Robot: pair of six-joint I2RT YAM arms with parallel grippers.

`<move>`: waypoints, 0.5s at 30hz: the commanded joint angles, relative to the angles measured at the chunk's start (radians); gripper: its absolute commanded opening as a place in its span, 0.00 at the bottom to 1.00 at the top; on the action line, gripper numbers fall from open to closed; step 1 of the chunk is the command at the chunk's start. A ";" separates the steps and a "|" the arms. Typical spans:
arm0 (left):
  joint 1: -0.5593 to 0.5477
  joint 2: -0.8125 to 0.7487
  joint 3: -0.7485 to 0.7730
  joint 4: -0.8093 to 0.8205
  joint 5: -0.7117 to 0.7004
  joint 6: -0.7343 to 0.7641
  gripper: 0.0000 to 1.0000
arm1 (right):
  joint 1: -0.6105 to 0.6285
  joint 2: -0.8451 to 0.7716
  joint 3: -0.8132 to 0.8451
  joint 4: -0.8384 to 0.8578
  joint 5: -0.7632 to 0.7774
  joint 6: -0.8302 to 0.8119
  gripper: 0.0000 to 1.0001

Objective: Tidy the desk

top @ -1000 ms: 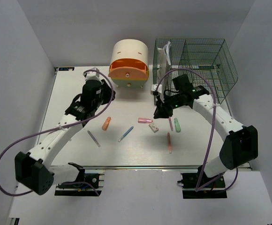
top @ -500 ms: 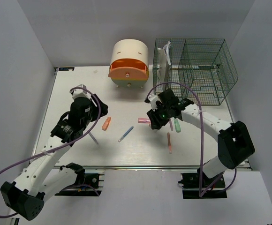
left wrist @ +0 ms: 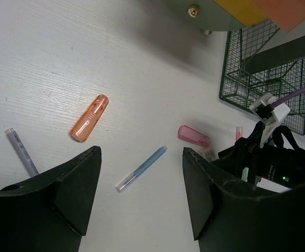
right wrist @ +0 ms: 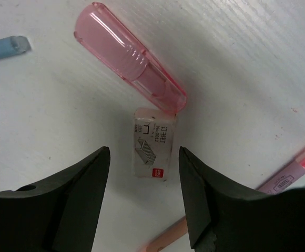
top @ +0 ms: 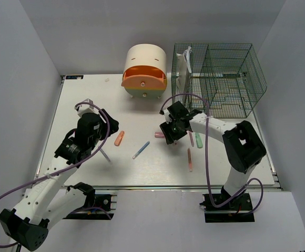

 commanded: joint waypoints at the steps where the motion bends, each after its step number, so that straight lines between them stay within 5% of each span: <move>1: 0.004 -0.023 -0.005 -0.021 -0.023 -0.014 0.73 | 0.009 0.024 0.025 0.028 0.041 0.003 0.61; 6: 0.004 -0.017 0.000 -0.025 -0.034 -0.012 0.73 | 0.026 0.038 -0.019 0.069 0.109 -0.015 0.60; 15: 0.004 -0.006 -0.011 0.001 -0.020 -0.012 0.73 | 0.035 0.016 -0.116 0.129 0.174 -0.056 0.44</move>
